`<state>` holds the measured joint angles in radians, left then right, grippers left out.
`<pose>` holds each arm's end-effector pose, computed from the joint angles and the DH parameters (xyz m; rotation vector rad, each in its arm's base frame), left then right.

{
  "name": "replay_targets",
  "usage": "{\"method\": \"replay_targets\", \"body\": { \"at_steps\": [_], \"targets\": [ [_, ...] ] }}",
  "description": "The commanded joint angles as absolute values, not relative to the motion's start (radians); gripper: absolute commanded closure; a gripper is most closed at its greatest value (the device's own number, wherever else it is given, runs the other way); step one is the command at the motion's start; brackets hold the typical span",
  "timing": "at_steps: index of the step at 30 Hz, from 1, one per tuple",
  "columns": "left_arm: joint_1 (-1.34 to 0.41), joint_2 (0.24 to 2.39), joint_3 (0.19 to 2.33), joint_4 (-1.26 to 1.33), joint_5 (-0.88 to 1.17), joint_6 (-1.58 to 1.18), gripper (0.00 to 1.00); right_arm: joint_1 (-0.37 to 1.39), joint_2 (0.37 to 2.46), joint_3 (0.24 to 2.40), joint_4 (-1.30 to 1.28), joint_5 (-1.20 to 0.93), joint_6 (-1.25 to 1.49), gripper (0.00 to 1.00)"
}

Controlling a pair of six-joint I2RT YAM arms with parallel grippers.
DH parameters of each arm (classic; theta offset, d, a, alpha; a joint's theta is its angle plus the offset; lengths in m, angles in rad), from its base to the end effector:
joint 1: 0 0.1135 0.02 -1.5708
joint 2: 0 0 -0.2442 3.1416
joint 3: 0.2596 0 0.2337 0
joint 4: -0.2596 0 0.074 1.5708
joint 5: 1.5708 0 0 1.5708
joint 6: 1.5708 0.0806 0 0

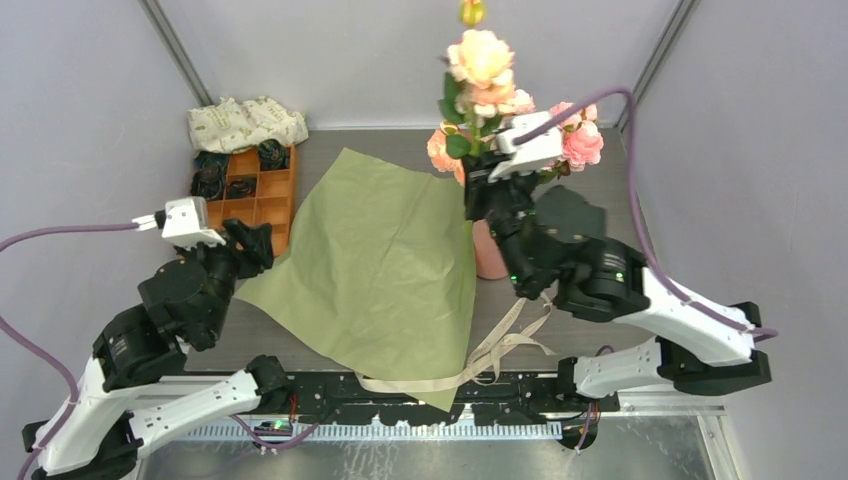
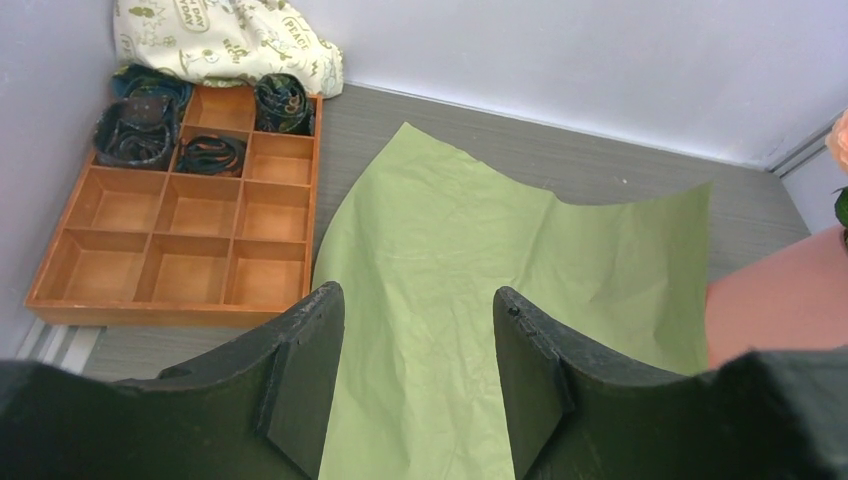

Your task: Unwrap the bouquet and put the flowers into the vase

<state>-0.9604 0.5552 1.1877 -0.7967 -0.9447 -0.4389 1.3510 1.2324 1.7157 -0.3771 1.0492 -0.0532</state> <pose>0.0987 -0.0271 0.4043 -0.2467 1.6539 -0.2380 0.1172 0.2039 0.5140 -0.1979 1.5111 0.2705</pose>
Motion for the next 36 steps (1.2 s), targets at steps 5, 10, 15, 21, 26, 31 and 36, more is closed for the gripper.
{"method": "replay_targets", "body": {
  "at_steps": [5,10,15,21,26,31,36],
  "targets": [
    [-0.963,0.615,1.184,-0.708,-0.908,-0.455,0.43,1.353,1.133,1.674,-0.242,1.096,-0.133,0.99],
    [-0.963,0.635,1.185,-0.714,-0.878,-0.473,0.43,1.353,1.103,1.647,-0.233,1.063,-0.121,0.99],
    [-0.962,0.643,1.171,-0.702,-0.864,-0.485,0.43,1.356,1.135,1.705,-0.308,0.973,-0.060,0.99],
    [-0.963,0.667,1.170,-0.702,-0.846,-0.492,0.42,1.392,1.261,1.807,-0.377,0.917,-0.063,0.99],
    [-0.963,0.668,1.166,-0.700,-0.845,-0.491,0.42,1.439,1.374,1.900,-0.382,0.965,-0.156,0.99],
    [-0.963,0.652,1.163,-0.702,-0.856,-0.484,0.42,1.458,1.375,1.900,-0.260,1.066,-0.283,0.99],
    [-0.963,0.634,1.141,-0.684,-0.867,-0.476,0.41,1.466,1.305,1.844,-0.078,1.136,-0.440,0.99]
  ]
}}
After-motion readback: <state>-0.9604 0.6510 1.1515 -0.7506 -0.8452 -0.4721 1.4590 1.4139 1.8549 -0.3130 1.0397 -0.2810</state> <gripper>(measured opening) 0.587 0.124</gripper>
